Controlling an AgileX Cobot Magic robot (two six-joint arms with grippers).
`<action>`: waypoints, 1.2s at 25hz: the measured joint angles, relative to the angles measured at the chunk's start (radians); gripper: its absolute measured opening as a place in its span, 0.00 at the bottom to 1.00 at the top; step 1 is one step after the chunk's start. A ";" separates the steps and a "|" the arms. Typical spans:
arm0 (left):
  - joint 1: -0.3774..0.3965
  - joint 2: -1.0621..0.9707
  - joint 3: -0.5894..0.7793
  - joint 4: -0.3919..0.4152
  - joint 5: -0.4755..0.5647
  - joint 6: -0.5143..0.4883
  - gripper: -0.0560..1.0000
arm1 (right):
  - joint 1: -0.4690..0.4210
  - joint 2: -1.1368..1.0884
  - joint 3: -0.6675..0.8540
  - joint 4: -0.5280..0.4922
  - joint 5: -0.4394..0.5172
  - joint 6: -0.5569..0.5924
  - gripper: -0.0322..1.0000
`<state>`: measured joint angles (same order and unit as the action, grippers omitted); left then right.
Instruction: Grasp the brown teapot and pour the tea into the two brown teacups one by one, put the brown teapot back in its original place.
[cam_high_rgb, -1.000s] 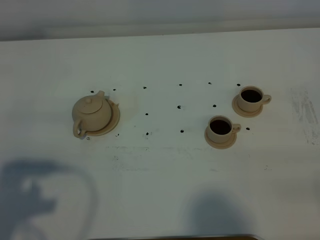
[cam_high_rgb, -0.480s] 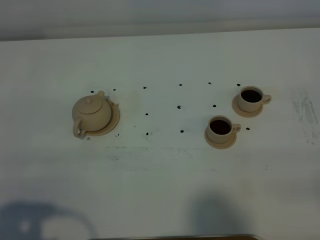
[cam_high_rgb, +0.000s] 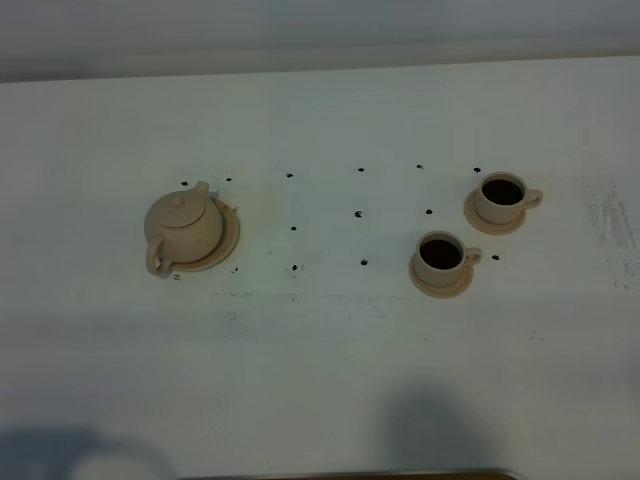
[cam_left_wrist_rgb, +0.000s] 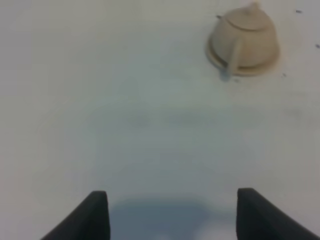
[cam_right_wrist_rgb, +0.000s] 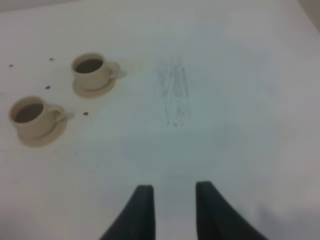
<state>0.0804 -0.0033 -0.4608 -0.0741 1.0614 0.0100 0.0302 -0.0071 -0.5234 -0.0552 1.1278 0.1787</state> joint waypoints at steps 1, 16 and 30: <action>0.000 -0.001 0.000 0.021 0.000 -0.026 0.55 | 0.000 0.000 0.000 0.000 0.000 0.000 0.25; 0.000 -0.001 0.000 0.011 0.000 -0.010 0.55 | 0.000 0.000 0.000 0.000 0.000 0.000 0.25; 0.000 -0.001 0.000 0.011 0.000 -0.010 0.55 | 0.000 0.000 0.000 0.000 0.000 0.000 0.25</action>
<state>0.0804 -0.0045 -0.4608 -0.0634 1.0614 0.0000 0.0302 -0.0071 -0.5234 -0.0552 1.1278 0.1786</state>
